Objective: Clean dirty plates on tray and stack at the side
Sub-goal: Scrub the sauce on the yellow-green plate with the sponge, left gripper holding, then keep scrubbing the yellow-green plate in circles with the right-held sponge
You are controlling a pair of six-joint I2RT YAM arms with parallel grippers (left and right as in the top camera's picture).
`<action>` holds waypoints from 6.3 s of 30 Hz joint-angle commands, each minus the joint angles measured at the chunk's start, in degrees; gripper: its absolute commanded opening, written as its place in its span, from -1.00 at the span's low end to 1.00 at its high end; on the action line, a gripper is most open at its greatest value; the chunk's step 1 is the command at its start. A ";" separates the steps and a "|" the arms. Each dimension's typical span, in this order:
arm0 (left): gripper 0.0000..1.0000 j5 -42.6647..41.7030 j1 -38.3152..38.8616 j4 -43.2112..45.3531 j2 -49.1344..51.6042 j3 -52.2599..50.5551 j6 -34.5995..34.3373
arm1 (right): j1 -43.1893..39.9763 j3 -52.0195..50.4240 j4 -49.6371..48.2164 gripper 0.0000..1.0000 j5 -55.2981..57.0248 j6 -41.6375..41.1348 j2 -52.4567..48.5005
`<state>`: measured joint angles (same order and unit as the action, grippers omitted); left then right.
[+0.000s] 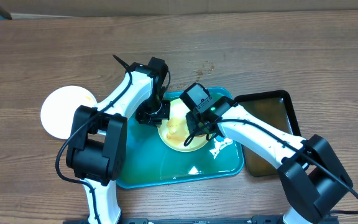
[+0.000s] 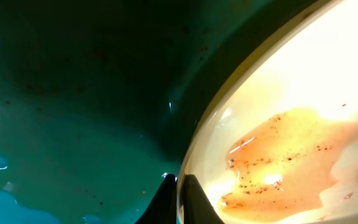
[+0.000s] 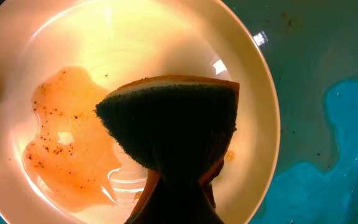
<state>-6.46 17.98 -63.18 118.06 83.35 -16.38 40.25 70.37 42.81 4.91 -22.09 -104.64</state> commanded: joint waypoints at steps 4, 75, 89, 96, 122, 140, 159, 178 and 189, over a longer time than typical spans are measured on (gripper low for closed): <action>-0.92 3.87 -0.33 -0.02 -0.42 -0.87 -0.55 | -0.26 -0.20 -2.21 -0.92 0.81 3.56 1.55; -0.91 3.45 -0.33 -0.68 -0.42 -0.87 -0.55 | -0.92 2.32 -6.45 -0.92 -3.78 14.53 0.39; -0.92 3.45 -0.33 -0.63 -0.42 -0.87 -0.55 | -4.94 1.33 -2.58 -0.92 -7.89 14.60 -3.19; -0.92 3.45 -0.33 -0.66 -0.42 -0.87 -0.57 | -4.15 0.35 -1.66 -0.92 -21.59 14.75 -7.32; -0.92 3.45 -0.33 -0.90 -0.42 -0.87 -0.55 | -1.55 0.15 -11.52 -0.92 -1.33 -11.17 -7.34; -0.92 3.45 -0.33 -0.79 -0.42 -0.87 -0.55 | -4.09 0.17 3.85 -0.92 -14.27 5.29 -7.34; -0.92 3.45 -0.33 -1.01 -0.42 -0.87 -0.55 | 3.78 0.17 -6.19 -0.92 -21.77 -4.35 -7.34; -0.92 3.45 -0.33 -1.07 -0.42 -0.87 -0.57 | 0.15 0.17 -9.79 -0.92 -2.56 -18.88 -7.34; -0.92 3.45 -0.33 -1.07 -0.42 -0.87 -0.55 | -5.55 0.20 1.27 -0.92 -0.46 -13.46 -7.34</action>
<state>-4.93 17.65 -64.14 118.06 83.29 -16.38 37.23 71.72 40.99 0.14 -37.45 -111.28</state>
